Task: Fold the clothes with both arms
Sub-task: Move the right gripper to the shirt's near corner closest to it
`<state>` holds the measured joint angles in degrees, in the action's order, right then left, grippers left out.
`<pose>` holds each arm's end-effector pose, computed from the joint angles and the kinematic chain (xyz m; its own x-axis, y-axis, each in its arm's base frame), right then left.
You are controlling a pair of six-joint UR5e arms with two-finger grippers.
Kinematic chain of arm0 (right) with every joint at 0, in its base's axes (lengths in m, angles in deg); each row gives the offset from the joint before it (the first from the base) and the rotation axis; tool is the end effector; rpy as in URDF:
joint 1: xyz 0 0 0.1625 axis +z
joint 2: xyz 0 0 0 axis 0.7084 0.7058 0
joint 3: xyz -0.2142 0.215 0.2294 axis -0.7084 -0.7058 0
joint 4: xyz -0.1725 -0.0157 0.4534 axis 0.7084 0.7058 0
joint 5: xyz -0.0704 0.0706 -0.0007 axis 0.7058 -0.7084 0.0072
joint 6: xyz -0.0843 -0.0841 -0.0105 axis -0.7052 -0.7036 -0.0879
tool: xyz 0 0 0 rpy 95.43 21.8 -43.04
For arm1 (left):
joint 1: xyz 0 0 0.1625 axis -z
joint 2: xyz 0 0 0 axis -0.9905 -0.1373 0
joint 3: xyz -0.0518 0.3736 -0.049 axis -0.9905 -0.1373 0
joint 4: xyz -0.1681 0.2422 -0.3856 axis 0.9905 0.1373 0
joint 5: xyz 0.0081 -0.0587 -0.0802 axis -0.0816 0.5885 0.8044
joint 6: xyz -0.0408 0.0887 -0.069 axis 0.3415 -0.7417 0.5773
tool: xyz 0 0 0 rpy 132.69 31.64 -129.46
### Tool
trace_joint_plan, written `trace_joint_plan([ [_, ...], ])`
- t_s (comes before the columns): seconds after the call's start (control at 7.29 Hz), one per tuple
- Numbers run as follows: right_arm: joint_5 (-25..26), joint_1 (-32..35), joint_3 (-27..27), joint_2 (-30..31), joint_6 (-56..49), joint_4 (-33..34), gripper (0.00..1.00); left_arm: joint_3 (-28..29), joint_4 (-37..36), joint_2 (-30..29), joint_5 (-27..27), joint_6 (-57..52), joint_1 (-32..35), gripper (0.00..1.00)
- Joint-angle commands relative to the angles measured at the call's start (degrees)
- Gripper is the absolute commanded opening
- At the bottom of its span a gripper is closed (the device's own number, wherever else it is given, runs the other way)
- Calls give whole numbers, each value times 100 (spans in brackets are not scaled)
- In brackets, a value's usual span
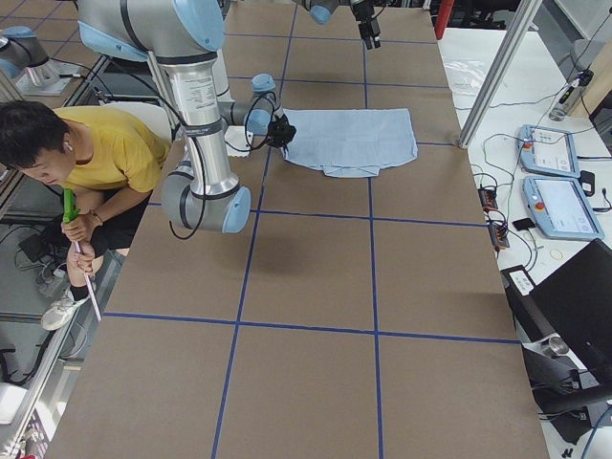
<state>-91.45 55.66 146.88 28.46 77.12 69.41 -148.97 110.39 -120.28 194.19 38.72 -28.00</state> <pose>-0.6221 -0.2591 0.1976 0.1809 0.8634 0.4709 -0.6549 0.4629 -0.5973 0.3282 -0.5857 0.1902 0.1807 -0.2126 -0.9603 0.4496 0.8862 -0.1116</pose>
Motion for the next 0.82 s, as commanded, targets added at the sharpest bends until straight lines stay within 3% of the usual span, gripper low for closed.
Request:
trace_joint_plan([
  [0.0,-60,69,34,-50,2,-27,0,-15,0,-6,0,35,-6,99],
  [0.27,-165,69,69,-51,-7,-18,0,-460,-235,301,-18,566,-215,99],
  [0.41,-262,78,148,-7,-7,-18,0,-863,-777,328,-340,937,-721,99],
  [0.55,-324,87,192,2,-15,-18,0,-1389,-1557,415,-1056,1193,-1509,95],
  [0.69,-333,96,193,11,-15,-18,0,-1751,-2234,503,-1255,1221,-2074,95],
])
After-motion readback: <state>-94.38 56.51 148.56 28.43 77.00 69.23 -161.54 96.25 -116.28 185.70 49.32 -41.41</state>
